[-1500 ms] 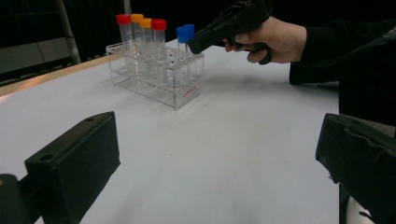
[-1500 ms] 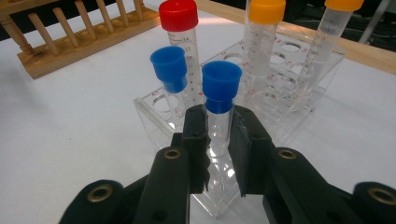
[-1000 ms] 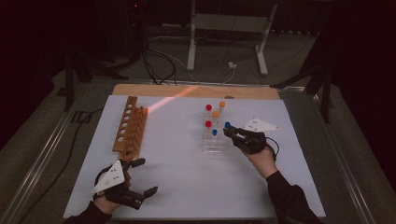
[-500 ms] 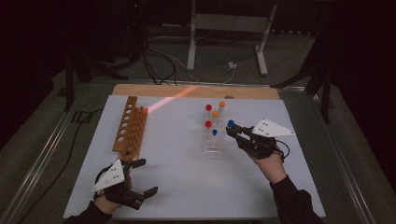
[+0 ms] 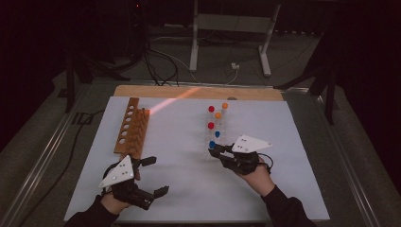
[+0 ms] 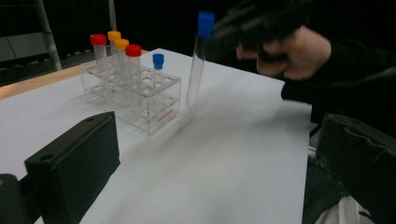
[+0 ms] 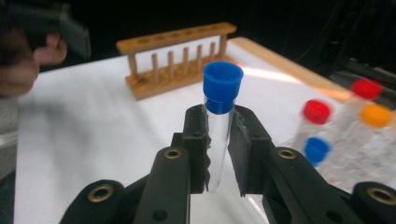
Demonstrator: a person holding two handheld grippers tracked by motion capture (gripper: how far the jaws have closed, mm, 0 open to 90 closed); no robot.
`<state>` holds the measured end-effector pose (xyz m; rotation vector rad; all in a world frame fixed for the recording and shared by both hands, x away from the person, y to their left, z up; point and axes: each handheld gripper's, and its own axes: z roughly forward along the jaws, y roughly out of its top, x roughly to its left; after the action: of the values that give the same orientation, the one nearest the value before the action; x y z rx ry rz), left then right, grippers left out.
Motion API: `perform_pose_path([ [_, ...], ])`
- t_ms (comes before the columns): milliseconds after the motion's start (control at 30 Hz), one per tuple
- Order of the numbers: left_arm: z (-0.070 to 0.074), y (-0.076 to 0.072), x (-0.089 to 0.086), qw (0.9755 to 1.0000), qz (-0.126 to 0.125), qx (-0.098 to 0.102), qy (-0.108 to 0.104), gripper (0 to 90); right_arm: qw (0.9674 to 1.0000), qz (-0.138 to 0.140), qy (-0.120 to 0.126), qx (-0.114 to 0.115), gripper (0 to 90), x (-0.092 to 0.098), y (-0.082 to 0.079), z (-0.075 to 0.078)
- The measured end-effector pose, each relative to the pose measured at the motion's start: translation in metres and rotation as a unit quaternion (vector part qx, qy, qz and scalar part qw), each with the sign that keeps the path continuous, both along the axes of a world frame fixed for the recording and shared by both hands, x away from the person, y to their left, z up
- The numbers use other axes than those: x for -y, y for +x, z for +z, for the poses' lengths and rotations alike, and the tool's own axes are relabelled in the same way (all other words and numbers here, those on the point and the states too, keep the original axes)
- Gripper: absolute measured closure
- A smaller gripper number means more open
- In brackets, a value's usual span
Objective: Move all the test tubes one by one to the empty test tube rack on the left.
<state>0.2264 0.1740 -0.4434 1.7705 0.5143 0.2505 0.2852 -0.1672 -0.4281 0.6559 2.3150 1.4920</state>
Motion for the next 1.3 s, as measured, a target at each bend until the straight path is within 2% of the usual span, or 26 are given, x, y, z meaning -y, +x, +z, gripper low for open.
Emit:
perform_pose_path([
  [33, 0.004, 0.003, 0.004, 0.9999, -0.011, -0.002, -0.006, 0.6, 1.0000, 0.005, -0.003, -0.004, 76.2, -0.002, -0.001, -0.003],
  [267, 0.009, 0.014, 0.022, 0.9995, -0.028, -0.014, -0.009, 0.6, 0.9995, 0.027, -0.011, -0.013, 76.2, -0.012, -0.007, -0.011],
  [400, 0.013, 0.018, 0.034, 0.9991, -0.041, -0.007, -0.006, 1.9, 0.9990, 0.040, -0.012, -0.015, 76.1, -0.016, -0.010, -0.012],
  [533, 0.016, 0.026, 0.043, 0.9992, -0.038, 0.000, -0.014, 7.7, 0.9987, 0.046, -0.011, -0.019, 76.2, -0.020, -0.012, -0.013],
  [600, 0.017, 0.029, 0.045, 0.9993, -0.034, 0.003, -0.015, 16.9, 0.9985, 0.050, -0.012, -0.021, 76.2, -0.021, -0.013, -0.015],
  [667, 0.017, 0.032, 0.047, 0.9994, -0.032, 0.002, -0.011, 18.6, 0.9983, 0.053, -0.014, -0.023, 76.2, -0.023, -0.014, -0.015],
  [867, 0.017, 0.037, 0.057, 0.9996, -0.026, 0.013, -0.001, 37.3, 0.9979, 0.058, -0.016, -0.024, 76.2, -0.026, -0.016, -0.016],
  [933, 0.016, 0.038, 0.060, 0.9995, -0.027, 0.013, -0.006, 41.3, 0.9977, 0.060, -0.017, -0.026, 76.2, -0.027, -0.016, -0.016],
  [1167, 0.015, 0.038, 0.069, 0.9993, -0.033, 0.016, 0.010, 51.3, 0.9973, 0.066, -0.016, -0.027, 76.2, -0.028, -0.018, -0.015],
  [1300, 0.014, 0.039, 0.072, 0.9991, -0.038, 0.013, 0.010, 58.6, 0.9972, 0.068, -0.016, -0.027, 76.2, -0.029, -0.018, -0.015],
])
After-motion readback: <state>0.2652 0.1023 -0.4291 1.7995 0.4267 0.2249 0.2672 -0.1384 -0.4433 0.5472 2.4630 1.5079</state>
